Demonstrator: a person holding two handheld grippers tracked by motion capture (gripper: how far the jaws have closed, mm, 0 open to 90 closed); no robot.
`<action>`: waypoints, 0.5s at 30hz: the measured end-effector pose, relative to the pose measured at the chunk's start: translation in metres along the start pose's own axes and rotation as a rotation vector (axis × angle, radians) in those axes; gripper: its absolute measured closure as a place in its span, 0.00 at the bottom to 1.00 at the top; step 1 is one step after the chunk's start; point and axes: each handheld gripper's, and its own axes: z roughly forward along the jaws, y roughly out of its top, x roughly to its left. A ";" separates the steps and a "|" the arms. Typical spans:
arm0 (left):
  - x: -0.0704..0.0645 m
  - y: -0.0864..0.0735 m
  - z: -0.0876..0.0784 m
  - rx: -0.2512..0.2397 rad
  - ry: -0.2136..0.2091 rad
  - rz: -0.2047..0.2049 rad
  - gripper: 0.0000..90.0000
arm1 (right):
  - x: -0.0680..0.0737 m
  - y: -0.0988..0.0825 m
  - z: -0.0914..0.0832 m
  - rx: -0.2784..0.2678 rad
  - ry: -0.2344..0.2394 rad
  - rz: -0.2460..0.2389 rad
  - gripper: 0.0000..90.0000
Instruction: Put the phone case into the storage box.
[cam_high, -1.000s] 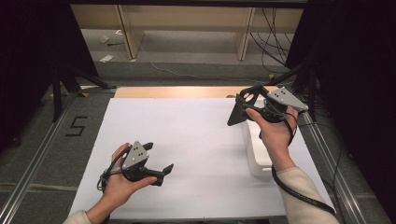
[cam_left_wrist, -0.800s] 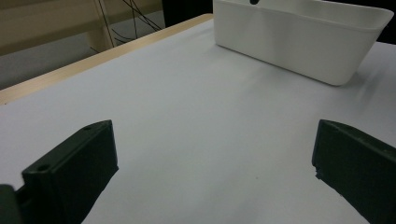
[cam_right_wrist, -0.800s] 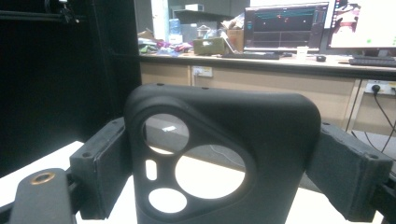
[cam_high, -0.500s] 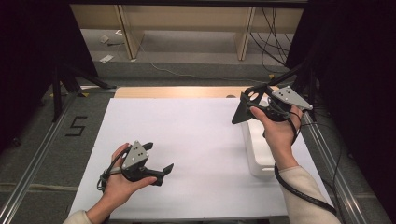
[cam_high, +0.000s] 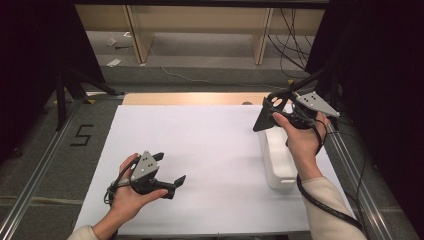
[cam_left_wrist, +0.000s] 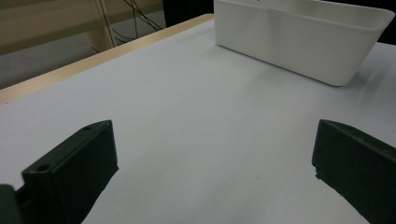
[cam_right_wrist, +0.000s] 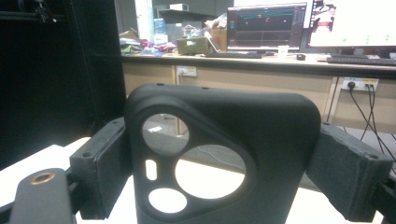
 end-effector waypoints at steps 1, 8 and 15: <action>0.000 0.000 0.000 0.000 0.001 0.000 0.00 | -0.001 0.000 0.000 0.001 -0.003 0.001 0.17; 0.000 0.000 0.000 0.000 0.000 -0.001 0.00 | -0.008 0.002 -0.003 -0.006 -0.023 0.008 0.17; 0.000 0.000 0.000 0.000 0.001 -0.002 0.00 | -0.014 0.002 -0.005 -0.006 -0.045 0.013 0.17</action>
